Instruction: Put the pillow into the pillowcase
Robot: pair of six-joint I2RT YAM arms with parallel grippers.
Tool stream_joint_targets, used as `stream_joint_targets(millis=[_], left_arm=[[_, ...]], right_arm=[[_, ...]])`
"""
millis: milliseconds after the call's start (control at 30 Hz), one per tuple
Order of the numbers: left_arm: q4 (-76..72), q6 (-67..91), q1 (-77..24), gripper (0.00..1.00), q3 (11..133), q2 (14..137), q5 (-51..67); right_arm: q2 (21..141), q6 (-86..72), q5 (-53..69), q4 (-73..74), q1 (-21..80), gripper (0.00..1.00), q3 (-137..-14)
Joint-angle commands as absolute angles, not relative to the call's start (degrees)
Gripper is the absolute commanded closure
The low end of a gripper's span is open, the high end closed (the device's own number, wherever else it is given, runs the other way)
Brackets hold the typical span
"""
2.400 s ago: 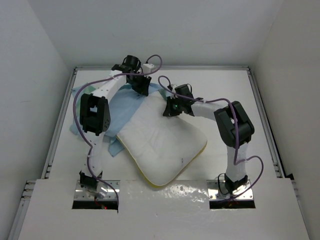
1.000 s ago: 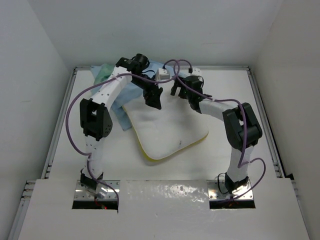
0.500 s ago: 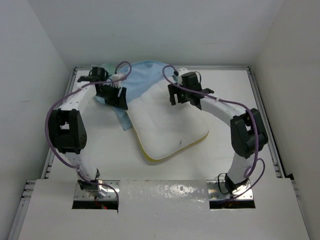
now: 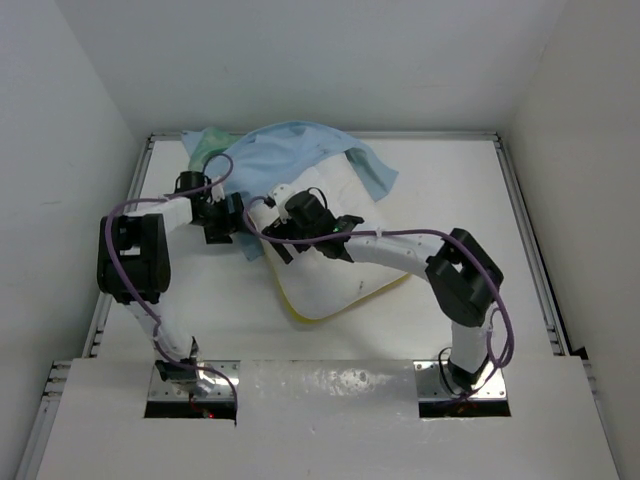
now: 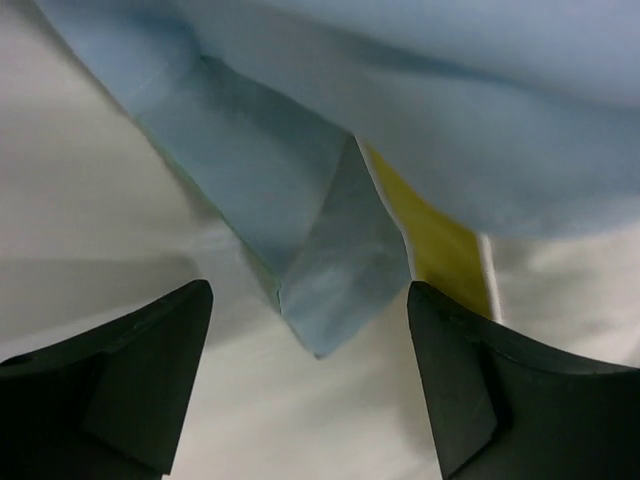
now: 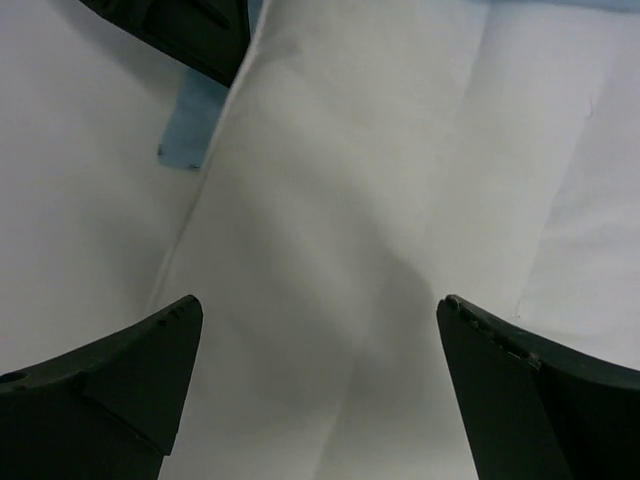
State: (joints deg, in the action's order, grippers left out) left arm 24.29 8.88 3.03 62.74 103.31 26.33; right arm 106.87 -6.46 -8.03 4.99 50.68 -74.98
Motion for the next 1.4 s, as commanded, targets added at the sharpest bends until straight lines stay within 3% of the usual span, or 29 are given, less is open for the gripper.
stream_joint_targets(millis=[0,67,167,200,233,267,367,400,433,467,600,767,833,867,933,1133,1267,1333,1367], left_arm=[[17.4,14.2,1.1,0.23,61.9,106.3,25.9],[16.0,15.6,0.6,0.3,61.2,108.3,25.1],[13.2,17.0,0.5,0.62,61.5,110.9,24.6],[13.0,16.9,0.5,0.96,62.0,111.9,24.4],[13.0,16.8,0.6,1.0,62.6,112.0,24.3],[12.8,16.8,0.6,1.0,62.8,111.9,25.1],[13.6,14.8,0.6,1.0,64.5,110.0,28.9],[14.0,12.2,0.6,1.0,65.0,108.0,29.6],[14.8,10.3,0.6,1.0,66.1,106.9,30.5],[17.3,8.2,0.5,1.0,66.8,105.9,31.4],[29.4,-8.6,0.6,1.0,70.1,101.3,38.7],[41.8,-21.4,-1.6,1.0,66.8,96.2,45.8],[47.7,-33.7,-3.2,1.0,68.2,95.7,54.5],[58.0,-39.7,-3.6,1.0,69.4,95.6,58.5],[72.4,-64.1,-4.0,1.0,74.2,95.5,66.7],[75.6,-60.0,-3.2,1.0,75.9,90.8,68.2],[75.6,-57.9,-2.5,0.99,76.4,89.7,69.3],[75.6,-56.9,-2.5,0.74,76.5,89.8,65.5],[75.6,-55.5,-2.5,0.43,77.2,90.2,63.8]], right_arm=[[110.0,-8.8,-12.3,2.8,50.8,0.01,-76.2],[111.4,-9.3,-12.3,4.3,50.8,0.01,-78.0],[113.5,-11.0,-12.2,4.0,50.9,0.01,-78.8],[113.9,-11.2,-12.1,3.5,50.9,0.01,-78.8],[115.0,-12.3,-11.8,3.1,50.9,0.01,-78.8],[115.8,-12.6,-11.4,2.6,50.9,0.03,-79.0],[119.8,-13.8,-9.3,4.2,50.9,0.33,-82.0],[121.0,-14.2,-8.8,5.1,50.9,0.71,-84.5],[122.1,-15.1,-8.4,5.5,50.8,0.91,-85.7],[123.8,-15.8,-8.2,6.1,50.5,1.0,-87.2],[125.1,-25.5,-8.1,0.3,46.9,1.0,-99.0],[126.6,-39.4,-16.4,-13.3,41.2,1.0,-109.8],[129.4,-36.1,-23.9,-13.8,41.5,1.0,-115.0],[130.5,-36.1,-25.3,-13.0,41.6,1.0,-116.7],[133.0,-37.5,-27.3,-9.7,41.7,1.0,-119.8],[133.8,-30.4,-27.6,-9.1,44.7,1.0,-110.0],[129.0,-32.9,-20.1,-15.6,44.9,1.0,-93.8],[126.8,-32.2,-13.8,-19.2,44.9,1.0,-90.7],[126.1,-31.6,-11.3,-19.6,44.9,0.96,-89.1]])
